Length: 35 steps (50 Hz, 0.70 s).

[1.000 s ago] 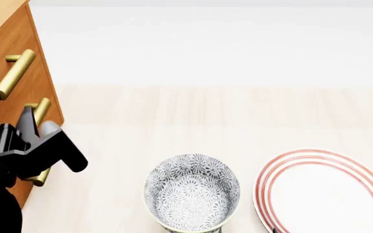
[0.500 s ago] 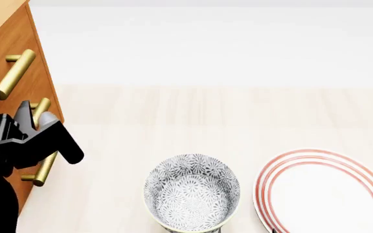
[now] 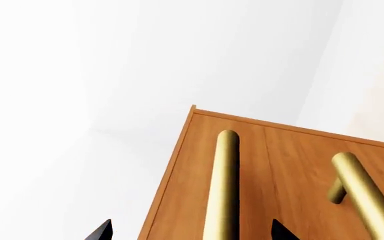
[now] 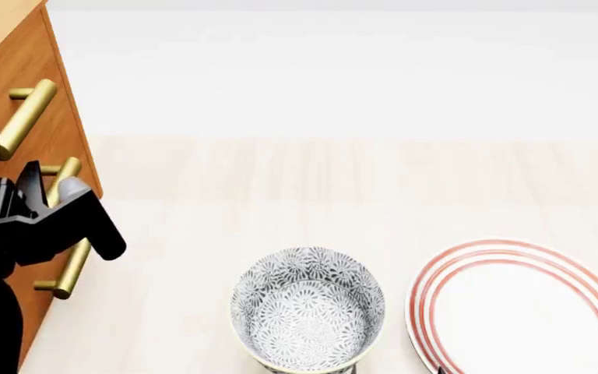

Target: Open the top drawer of the cabinet.

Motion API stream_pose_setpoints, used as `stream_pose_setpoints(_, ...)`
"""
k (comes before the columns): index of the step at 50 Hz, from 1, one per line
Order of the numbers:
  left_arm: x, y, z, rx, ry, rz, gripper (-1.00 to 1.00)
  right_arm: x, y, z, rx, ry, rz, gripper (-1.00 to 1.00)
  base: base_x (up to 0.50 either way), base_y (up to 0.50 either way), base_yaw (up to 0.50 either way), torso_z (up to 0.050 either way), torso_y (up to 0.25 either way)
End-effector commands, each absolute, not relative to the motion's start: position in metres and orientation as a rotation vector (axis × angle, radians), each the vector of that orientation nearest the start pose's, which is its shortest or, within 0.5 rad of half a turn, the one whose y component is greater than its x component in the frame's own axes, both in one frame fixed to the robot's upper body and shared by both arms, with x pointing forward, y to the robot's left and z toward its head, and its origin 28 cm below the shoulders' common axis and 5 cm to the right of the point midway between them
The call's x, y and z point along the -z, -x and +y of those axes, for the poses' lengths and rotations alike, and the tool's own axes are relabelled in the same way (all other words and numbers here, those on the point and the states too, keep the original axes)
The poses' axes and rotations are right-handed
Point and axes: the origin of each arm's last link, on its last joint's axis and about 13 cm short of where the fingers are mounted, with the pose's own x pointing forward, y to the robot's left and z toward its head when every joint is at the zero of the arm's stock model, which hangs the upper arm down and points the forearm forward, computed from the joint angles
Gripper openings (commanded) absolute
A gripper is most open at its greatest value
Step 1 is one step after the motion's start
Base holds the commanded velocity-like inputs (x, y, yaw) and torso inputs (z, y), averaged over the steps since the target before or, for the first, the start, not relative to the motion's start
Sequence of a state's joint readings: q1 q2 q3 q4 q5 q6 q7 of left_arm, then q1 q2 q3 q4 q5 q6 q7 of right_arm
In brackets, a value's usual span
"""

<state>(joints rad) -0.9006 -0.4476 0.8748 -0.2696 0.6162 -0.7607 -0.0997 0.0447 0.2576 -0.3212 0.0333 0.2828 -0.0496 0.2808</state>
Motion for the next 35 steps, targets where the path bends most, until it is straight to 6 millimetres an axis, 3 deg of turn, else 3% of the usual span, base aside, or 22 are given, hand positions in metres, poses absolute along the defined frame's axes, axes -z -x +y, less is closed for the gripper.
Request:
stream_pose_setpoints(1, -0.164, -0.356, 0.265, -0.255, -1.433, 0.010, 1.00, -0.011, -0.211, -0.096, -0.022, -0.025, 0.018, 1.00, 0.00, 0.00, 0.00, 0.000, 0.000)
stream_pose_setpoints(35, -0.153, -0.366, 0.271, -0.276, -1.433, 0.061, 1.00, -0.010, -0.211, -0.096, -0.024, -0.035, 0.031, 1.00, 0.00, 0.00, 0.00, 0.000, 0.000)
